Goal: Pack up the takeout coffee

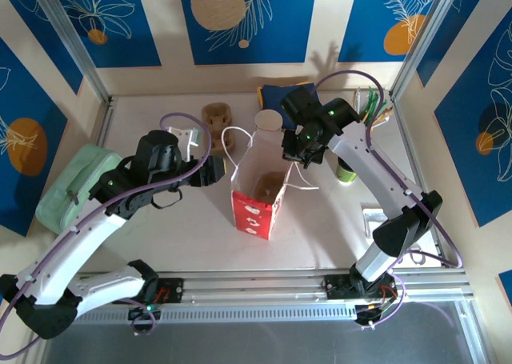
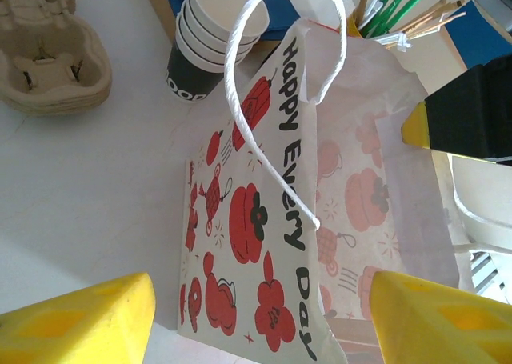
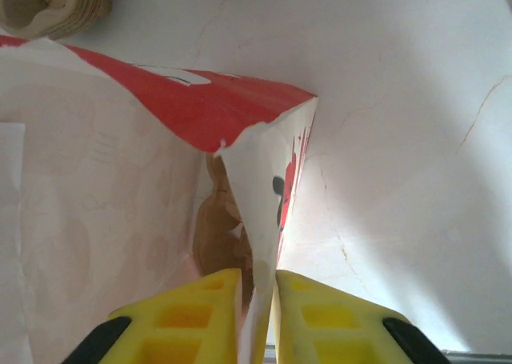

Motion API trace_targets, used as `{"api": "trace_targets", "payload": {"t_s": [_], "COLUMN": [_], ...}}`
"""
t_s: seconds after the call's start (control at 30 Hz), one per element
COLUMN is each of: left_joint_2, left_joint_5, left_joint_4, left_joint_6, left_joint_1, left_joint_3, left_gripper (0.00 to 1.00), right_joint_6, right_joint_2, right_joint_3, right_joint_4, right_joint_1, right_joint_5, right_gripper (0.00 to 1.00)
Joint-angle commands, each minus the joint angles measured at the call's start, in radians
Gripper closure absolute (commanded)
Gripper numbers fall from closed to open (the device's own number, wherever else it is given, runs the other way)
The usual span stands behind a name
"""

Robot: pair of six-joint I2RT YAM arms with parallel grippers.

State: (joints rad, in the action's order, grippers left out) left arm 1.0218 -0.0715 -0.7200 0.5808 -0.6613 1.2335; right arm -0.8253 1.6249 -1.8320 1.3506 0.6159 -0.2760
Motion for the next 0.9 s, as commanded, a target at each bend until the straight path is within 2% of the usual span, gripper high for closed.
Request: {"api": "trace_targets", "payload": {"t_s": [0.0, 0.13, 0.37, 0.57, 0.87], "left_joint_2": [-0.032, -0.064, -0.193, -0.328, -0.373], "left_joint_5": [0.030, 0.084, 0.333, 0.490, 0.545], "left_joint_4": [-0.019, -0.031, -0.052, -0.042, -0.058], "left_joint_6": [-0.013, -0.012, 0.020, 0.047, 0.048], "left_joint_1": [0.007, 0.007, 0.007, 0.008, 0.007], "left_joint_3": [0.004, 0.005, -0.046, -0.113, -0.121], "left_gripper": [0.28, 0.28, 0.28, 0.27, 0.27], "right_joint_6": [0.020, 0.046, 0.116, 0.185, 0.291], "right_joint_2": [-0.014, -0.054, -0.148, -0.248, -0.375], "right_joint_3": [0.010, 0.030, 0.086, 0.168, 0.317], "right_joint_4": [-0.025, -0.078, -0.189, -0.308, -0.471], "right_joint_1": [0.021, 0.059, 0.139, 0.193, 0.273], "right_joint_5": [0.015, 0.005, -0.013, -0.015, 0.033], "right_gripper": [0.87, 0.91, 1.00, 1.00, 1.00]}}
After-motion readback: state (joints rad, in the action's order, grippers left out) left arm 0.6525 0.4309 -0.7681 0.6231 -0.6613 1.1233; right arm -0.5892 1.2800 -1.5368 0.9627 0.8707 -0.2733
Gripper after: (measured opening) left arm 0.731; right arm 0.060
